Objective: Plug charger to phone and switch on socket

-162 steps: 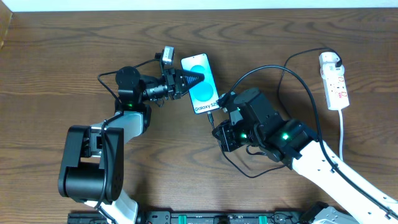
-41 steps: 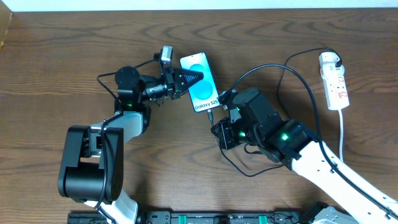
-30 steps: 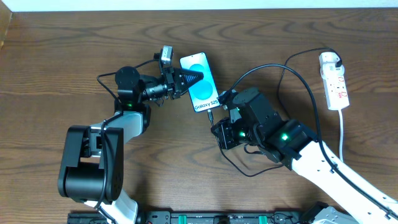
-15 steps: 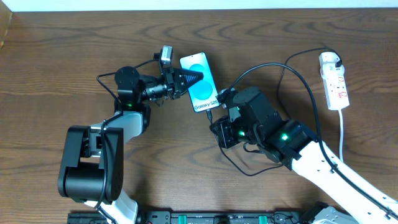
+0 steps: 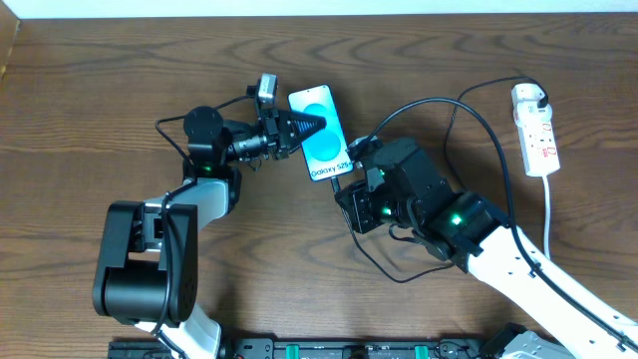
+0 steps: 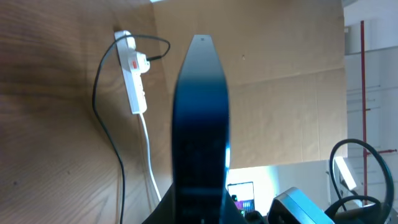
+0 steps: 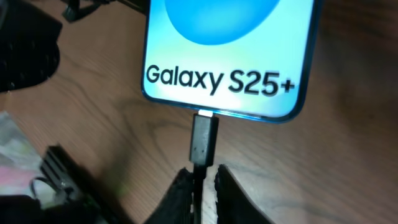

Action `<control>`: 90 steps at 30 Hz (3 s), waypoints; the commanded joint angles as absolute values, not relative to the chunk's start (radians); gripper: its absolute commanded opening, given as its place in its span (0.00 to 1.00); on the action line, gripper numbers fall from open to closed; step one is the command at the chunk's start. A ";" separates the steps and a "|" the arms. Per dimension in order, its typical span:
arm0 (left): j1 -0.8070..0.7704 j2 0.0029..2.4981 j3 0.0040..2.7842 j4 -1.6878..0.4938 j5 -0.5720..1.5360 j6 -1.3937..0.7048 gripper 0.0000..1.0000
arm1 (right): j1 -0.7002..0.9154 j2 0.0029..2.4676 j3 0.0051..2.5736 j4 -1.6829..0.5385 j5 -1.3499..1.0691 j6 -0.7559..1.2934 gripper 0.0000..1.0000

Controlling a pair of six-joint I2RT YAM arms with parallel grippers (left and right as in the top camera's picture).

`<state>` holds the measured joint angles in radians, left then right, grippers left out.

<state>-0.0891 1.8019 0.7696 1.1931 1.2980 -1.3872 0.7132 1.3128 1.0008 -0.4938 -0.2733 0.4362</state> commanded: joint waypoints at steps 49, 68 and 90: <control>-0.091 1.795 0.780 1.206 1.144 -1.461 0.07 | 0.715 1.401 1.125 -0.519 -0.058 0.265 0.05; -0.091 1.795 0.780 1.206 1.144 -1.461 0.08 | 0.731 1.440 1.124 -0.564 -0.089 0.284 0.09; -0.091 1.795 0.780 1.244 1.257 -1.433 0.08 | 0.730 1.442 1.126 -0.363 -0.070 0.288 0.01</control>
